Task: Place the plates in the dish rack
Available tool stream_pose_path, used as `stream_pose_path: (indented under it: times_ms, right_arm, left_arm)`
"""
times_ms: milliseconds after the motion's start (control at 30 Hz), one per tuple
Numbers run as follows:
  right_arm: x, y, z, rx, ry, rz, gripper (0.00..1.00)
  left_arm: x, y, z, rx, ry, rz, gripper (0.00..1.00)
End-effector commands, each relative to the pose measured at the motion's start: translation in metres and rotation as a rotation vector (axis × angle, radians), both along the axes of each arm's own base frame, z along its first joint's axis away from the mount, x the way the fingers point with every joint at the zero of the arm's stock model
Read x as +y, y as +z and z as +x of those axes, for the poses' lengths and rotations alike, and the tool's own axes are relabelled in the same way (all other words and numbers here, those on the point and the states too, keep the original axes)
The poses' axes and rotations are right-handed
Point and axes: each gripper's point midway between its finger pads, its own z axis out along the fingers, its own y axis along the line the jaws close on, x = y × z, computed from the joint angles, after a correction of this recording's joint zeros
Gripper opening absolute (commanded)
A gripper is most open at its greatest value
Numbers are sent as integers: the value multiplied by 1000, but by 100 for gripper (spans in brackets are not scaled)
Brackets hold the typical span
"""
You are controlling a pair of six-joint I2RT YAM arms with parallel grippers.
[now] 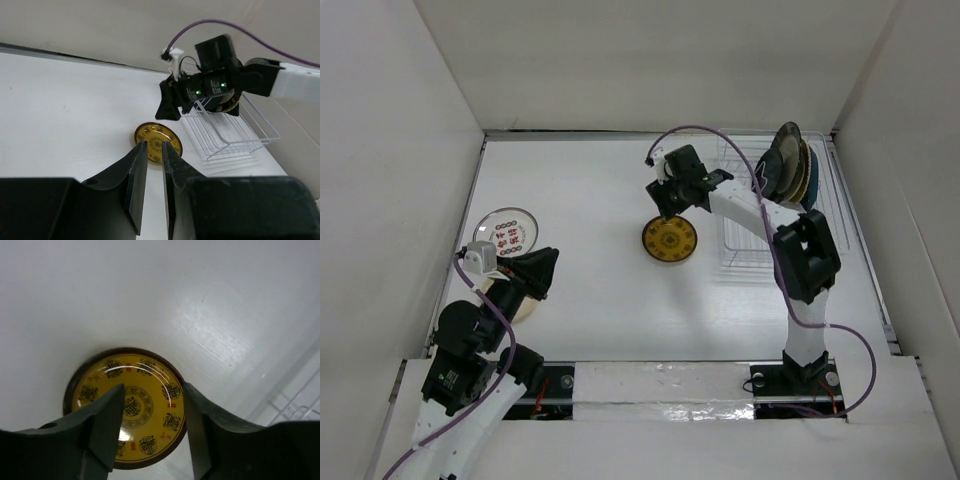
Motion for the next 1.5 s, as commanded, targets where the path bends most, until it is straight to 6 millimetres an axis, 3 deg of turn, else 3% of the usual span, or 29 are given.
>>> stream_pose_path:
  times_ms: [0,33,133,167,267,600,700,733,800,833,900,967,1067,1167,1300,1333,1433,1467]
  right_arm:
    - [-6,14,5,69,141,20,62]
    - [-10,-6,8,110,161,-14,67]
    - [-17,-21,15,155,194,-46,75]
    - [-22,-35,19,184,187,-57,76]
    - [-30,-52,24,229,185,-70,76]
    - [-17,-100,-12,451,373,-45,69]
    - [-11,-108,-16,481,400,-14,59]
    - [-9,-112,-20,501,415,-3,44]
    - [-3,-113,-26,518,440,35,27]
    - [-2,-116,-30,531,452,45,12]
    - [4,-116,-37,549,483,87,2]
    - [6,-118,-44,569,500,108,0]
    - [14,-110,-51,564,535,175,0]
    - [33,-81,-49,492,564,264,0]
    - [52,-25,-35,329,538,335,0]
    - [56,6,-26,255,508,371,0]
    - [50,56,2,103,368,417,0]
    - [47,88,4,32,337,441,0]
  left_arm:
    - [3,15,0,-45,14,-22,15]
    - [2,15,0,-45,12,-23,15]
    - [2,14,2,-37,12,-18,15]
    - [1,14,2,-36,12,-17,15]
    - [0,11,5,-22,11,-10,15]
    - [-1,10,7,-14,14,-2,15]
    - [-1,9,7,-16,14,-2,15]
    - [0,10,7,-18,16,-4,15]
    - [0,11,6,-23,16,-5,15]
    - [0,11,6,-22,14,-6,15]
    - [1,12,4,-28,13,-8,15]
    - [1,13,4,-32,15,-10,15]
    - [2,16,1,-46,12,-12,15]
    - [3,18,-1,-57,12,-19,15]
    - [4,20,-4,-68,12,-27,15]
    - [4,20,-4,-69,9,-26,15]
    - [4,20,-5,-71,6,-27,15]
    - [4,21,-6,-74,6,-29,15]
